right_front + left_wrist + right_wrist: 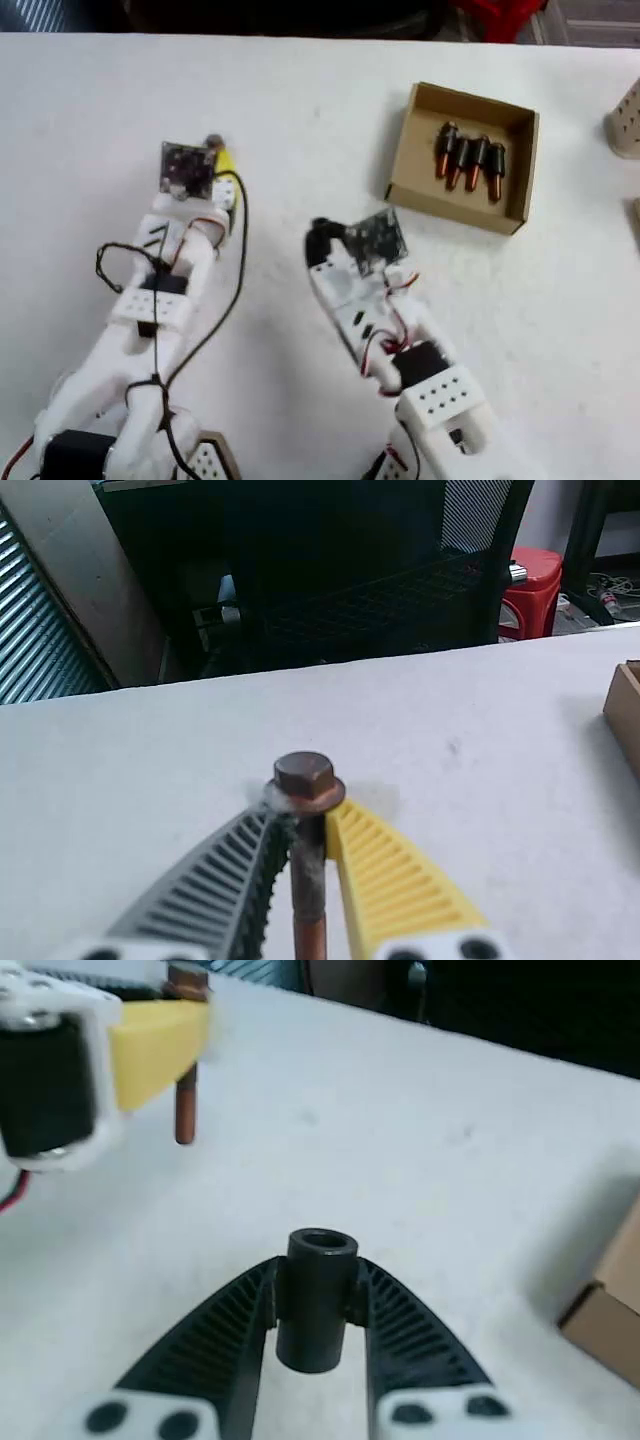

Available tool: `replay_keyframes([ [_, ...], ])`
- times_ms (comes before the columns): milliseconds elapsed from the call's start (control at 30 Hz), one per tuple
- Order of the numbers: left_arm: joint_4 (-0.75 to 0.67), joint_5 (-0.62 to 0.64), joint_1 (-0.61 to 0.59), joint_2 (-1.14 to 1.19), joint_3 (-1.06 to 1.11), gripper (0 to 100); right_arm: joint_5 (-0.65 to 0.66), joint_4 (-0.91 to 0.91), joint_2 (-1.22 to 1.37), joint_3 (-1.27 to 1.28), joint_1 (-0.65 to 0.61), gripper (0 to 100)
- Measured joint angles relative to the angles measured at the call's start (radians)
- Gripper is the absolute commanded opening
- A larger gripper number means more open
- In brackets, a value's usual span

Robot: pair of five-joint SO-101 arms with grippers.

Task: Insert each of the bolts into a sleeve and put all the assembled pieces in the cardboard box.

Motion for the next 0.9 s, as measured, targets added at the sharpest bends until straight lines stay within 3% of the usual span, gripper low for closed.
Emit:
replay_keyframes([
  [200, 0.000, 0.000, 0.000, 0.000, 0.000, 2, -0.041, -0.304, -0.002, 0.091, -0.048, 1.7],
  [667, -0.003, 0.000, 0.000, 0.000, 0.000, 2, -0.089, -0.615, 0.009, 0.215, -0.055, 1.7],
  [900, -0.003, 0.000, 0.000, 0.000, 0.000, 2, -0.094, -0.914, 0.265, 0.215, -0.057, 1.7],
])
